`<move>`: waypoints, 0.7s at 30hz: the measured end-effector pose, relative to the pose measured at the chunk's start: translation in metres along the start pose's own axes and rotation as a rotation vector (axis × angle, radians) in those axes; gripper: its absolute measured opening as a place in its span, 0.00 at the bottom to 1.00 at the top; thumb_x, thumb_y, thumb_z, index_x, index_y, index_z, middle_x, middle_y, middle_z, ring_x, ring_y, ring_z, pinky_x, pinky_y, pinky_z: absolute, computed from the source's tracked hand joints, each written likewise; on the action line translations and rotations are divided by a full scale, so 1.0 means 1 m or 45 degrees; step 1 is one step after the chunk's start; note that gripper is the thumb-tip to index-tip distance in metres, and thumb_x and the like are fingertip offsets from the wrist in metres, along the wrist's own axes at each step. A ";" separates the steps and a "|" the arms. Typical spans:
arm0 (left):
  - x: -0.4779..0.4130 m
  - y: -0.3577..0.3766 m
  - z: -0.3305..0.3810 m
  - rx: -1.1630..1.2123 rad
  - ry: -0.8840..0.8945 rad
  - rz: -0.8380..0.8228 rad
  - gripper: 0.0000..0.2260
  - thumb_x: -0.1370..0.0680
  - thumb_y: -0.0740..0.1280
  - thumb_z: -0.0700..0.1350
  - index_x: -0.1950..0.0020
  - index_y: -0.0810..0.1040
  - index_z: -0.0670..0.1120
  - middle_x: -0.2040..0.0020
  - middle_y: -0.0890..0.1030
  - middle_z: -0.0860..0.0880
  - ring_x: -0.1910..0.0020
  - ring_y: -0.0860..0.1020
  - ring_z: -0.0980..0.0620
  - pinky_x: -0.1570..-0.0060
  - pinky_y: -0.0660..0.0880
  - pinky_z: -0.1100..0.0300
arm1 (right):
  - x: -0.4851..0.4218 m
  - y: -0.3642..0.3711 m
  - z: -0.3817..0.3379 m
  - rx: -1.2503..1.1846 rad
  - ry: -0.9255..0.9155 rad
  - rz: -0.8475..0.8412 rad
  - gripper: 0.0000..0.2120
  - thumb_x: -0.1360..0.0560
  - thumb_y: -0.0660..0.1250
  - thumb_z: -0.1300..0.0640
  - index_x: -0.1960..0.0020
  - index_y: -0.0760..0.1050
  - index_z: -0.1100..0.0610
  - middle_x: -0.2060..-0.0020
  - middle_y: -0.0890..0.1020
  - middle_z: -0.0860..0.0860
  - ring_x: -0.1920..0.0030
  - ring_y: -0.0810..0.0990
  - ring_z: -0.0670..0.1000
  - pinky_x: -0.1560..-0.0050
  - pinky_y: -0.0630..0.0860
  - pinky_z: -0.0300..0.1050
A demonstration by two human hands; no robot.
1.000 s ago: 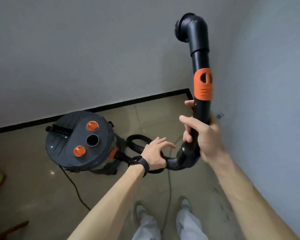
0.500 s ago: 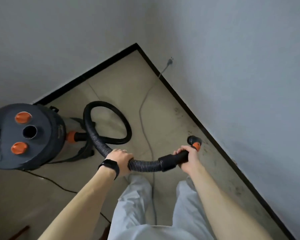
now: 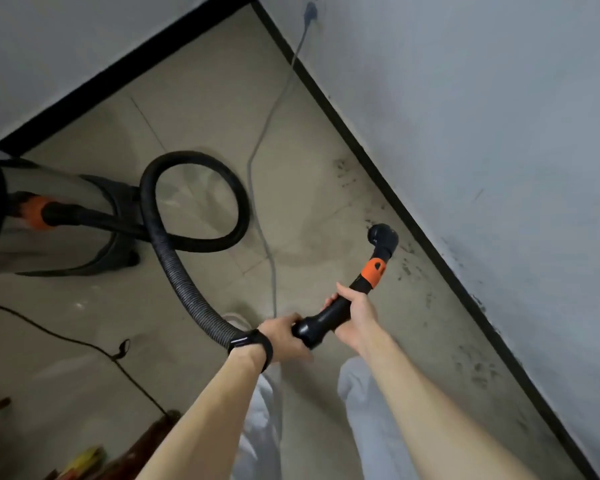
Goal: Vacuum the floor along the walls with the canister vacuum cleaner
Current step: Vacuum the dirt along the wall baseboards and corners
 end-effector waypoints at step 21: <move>-0.273 0.066 -0.009 0.144 0.145 0.529 0.12 0.27 0.68 0.54 0.45 0.76 0.53 0.58 0.80 0.50 0.58 0.80 0.46 0.57 0.79 0.53 | -0.259 -0.033 -0.041 0.737 -0.536 0.027 0.19 0.18 0.67 0.45 0.38 0.68 0.59 0.62 0.80 0.55 0.64 0.86 0.56 0.61 0.84 0.53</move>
Point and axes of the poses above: each hand's wrist, its own x-axis away from the middle knuckle, its own y-axis out of the palm, z = x × y, the point moved 9 cm from there along -x, towards the middle knuckle
